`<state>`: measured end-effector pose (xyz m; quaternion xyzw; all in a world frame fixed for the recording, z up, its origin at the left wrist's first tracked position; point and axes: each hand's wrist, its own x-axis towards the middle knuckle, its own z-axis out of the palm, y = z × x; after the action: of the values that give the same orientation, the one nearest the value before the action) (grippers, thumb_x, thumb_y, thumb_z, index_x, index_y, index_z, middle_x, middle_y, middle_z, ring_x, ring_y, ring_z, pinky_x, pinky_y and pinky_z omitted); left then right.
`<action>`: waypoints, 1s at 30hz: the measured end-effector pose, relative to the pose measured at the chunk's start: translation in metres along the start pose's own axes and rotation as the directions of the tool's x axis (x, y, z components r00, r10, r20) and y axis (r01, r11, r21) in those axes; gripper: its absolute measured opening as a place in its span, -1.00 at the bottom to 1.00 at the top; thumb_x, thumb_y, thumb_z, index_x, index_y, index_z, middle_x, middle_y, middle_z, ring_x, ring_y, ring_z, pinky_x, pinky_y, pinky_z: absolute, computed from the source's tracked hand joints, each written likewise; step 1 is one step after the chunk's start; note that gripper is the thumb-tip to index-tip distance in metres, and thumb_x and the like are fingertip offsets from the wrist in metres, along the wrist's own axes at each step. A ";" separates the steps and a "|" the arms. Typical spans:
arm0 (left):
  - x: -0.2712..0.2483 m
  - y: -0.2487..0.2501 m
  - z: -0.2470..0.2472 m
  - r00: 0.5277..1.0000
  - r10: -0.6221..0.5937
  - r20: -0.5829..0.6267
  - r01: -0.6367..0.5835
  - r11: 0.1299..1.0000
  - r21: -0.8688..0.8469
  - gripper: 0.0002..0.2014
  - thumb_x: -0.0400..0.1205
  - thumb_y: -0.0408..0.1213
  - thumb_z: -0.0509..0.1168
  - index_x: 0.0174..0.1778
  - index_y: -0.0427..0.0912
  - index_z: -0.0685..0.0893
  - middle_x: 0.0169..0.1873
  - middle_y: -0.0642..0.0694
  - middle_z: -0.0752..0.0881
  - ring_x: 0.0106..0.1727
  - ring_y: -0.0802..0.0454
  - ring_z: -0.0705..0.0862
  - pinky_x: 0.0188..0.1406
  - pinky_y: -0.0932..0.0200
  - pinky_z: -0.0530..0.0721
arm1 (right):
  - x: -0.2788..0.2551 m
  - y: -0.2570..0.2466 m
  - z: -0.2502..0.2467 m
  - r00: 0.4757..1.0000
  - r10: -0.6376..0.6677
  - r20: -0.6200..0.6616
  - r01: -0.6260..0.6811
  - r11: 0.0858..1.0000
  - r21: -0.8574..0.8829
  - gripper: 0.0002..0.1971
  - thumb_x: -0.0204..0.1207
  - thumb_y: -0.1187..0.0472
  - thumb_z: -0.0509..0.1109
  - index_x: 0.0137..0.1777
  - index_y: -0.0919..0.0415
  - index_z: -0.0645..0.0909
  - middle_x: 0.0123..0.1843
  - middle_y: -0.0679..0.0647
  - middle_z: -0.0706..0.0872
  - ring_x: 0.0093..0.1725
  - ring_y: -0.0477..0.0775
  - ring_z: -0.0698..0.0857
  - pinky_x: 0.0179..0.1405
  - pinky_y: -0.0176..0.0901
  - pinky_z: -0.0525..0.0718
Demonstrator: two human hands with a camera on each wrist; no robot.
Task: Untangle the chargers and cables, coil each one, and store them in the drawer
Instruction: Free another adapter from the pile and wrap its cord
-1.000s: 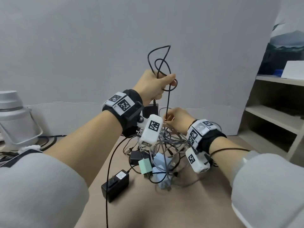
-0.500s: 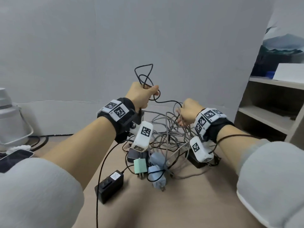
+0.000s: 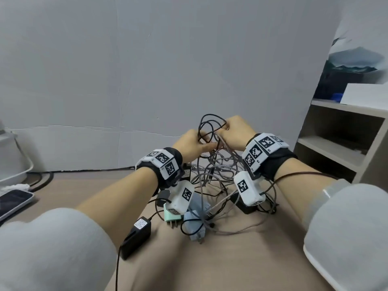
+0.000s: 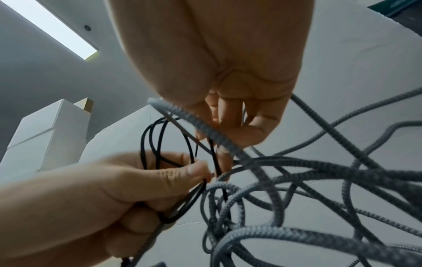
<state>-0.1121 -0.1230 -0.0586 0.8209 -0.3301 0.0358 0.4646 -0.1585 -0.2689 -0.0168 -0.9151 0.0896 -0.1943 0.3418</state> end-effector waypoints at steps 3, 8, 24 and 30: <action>0.001 -0.006 0.010 0.999 0.037 0.034 -0.036 0.999 -0.013 -0.88 0.64 -0.24 0.47 -0.06 -0.23 0.78 -0.21 -0.06 0.82 -0.32 0.26 0.66 -0.22 0.31 0.65 | 0.001 0.008 0.001 0.998 0.007 0.061 -0.011 0.998 0.067 -0.81 0.63 0.33 0.28 -0.15 0.41 0.65 -0.25 0.37 0.77 -0.39 0.34 0.80 -0.24 0.26 0.85; 0.002 -0.004 0.017 0.990 -0.043 0.132 0.024 0.990 0.138 -0.79 0.61 -0.32 0.46 -0.19 -0.44 0.74 -0.39 -0.08 0.63 -0.47 0.15 0.47 -0.51 0.39 0.42 | 0.004 0.025 0.009 0.998 0.037 0.053 -0.043 0.993 0.107 -0.78 0.70 0.32 0.29 -0.20 0.33 0.62 -0.22 0.29 0.77 -0.35 0.38 0.83 -0.29 0.28 0.85; 0.005 0.000 -0.013 0.978 -0.151 0.144 0.167 0.980 -0.112 -0.73 0.69 -0.13 0.43 -0.04 -0.32 0.68 -0.58 0.11 0.39 -0.63 0.12 0.23 -0.67 0.31 0.21 | 0.014 0.030 -0.035 0.984 0.020 -0.177 -0.012 0.999 0.044 -0.69 0.71 0.18 0.31 -0.31 0.07 0.61 -0.40 0.01 0.60 -0.39 0.14 0.60 -0.11 0.07 0.74; 0.006 0.027 -0.048 0.996 -0.041 0.075 0.073 0.861 -0.503 -0.66 0.74 -0.31 0.34 0.45 -0.04 0.62 -0.52 0.06 0.28 -0.57 0.14 0.16 -0.67 0.31 0.15 | 0.021 0.055 -0.058 0.940 0.154 -0.306 -0.170 0.985 -0.026 -0.73 0.68 0.20 0.30 -0.04 0.36 0.77 -0.23 0.19 0.72 -0.20 0.20 0.56 -0.19 -0.15 0.48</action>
<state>-0.1111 -0.0974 -0.0092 0.6806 -0.3176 -0.0909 0.6539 -0.1651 -0.3507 -0.0071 -0.8726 0.2210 -0.3008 0.3150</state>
